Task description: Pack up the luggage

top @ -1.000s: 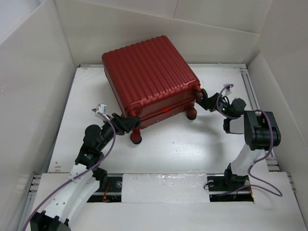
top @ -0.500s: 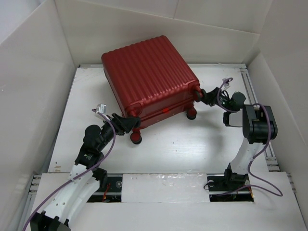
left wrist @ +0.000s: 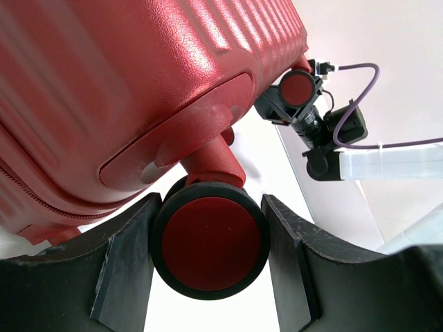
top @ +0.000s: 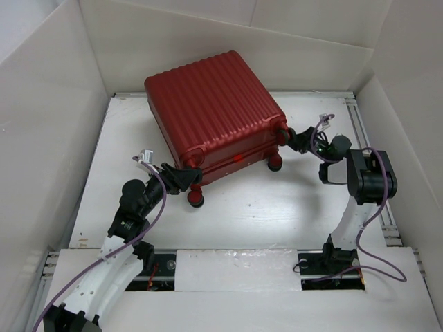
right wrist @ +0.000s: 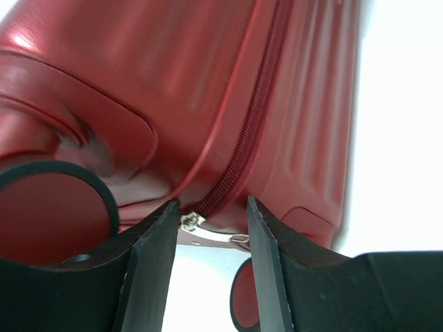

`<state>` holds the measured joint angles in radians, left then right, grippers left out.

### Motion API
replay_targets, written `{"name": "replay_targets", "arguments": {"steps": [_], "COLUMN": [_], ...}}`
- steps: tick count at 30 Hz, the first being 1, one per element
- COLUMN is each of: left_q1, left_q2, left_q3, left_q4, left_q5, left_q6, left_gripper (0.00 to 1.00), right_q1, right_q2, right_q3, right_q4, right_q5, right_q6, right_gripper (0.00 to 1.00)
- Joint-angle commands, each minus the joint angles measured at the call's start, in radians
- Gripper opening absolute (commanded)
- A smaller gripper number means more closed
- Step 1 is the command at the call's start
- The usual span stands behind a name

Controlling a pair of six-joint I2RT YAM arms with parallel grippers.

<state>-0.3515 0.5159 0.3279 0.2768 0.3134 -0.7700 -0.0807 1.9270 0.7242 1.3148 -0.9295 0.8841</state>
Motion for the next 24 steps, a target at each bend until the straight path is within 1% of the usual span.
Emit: {"name": "replay_targets", "arguments": {"steps": [1,4,7,12,13,16,22,23,24], "left_q1": [-0.009,-0.009,-0.009,-0.009,-0.009,-0.009,-0.009,-0.009,-0.009], "left_q2": [-0.022,-0.022,-0.031,-0.031,-0.04,-0.04,-0.031,-0.031,-0.031], "left_q3": [0.046,0.046,0.046,0.046,0.046,0.046,0.046,0.046,0.046], "left_q4": [0.088,0.088,0.088,0.088,0.088,0.088,0.088,0.088,0.088], "left_q5": [0.073,0.073,0.073,0.073,0.073,0.073,0.073,0.073,0.073], "left_q6": [-0.014,-0.014,-0.014,-0.014,-0.014,-0.014,-0.005,-0.005,-0.005], "left_gripper": [0.0,0.0,0.0,0.0,0.0,0.0,0.0,0.0,0.0], "right_q1": [0.045,0.045,0.045,0.081,0.094,0.104,0.104,0.114,0.124], "right_q2": [0.006,-0.02,-0.043,-0.074,-0.074,-0.118,-0.14,-0.14,-0.151], "right_q3": [-0.045,-0.078,-0.103,-0.056,-0.055,-0.065,-0.029,-0.029,-0.029], "right_q4": [0.497,0.497,0.445,0.319,0.272,0.23,0.12,0.12,0.083], "right_q5": [0.0,0.049,0.069,0.078,0.087,0.107,0.107,0.118,0.118], "right_q6": [-0.034,-0.059,-0.1,-0.161,-0.19,-0.235,-0.27,-0.283,-0.296], "right_gripper": [0.49,0.49,0.49,0.49,0.49,0.49,0.48,0.48,0.48]}}
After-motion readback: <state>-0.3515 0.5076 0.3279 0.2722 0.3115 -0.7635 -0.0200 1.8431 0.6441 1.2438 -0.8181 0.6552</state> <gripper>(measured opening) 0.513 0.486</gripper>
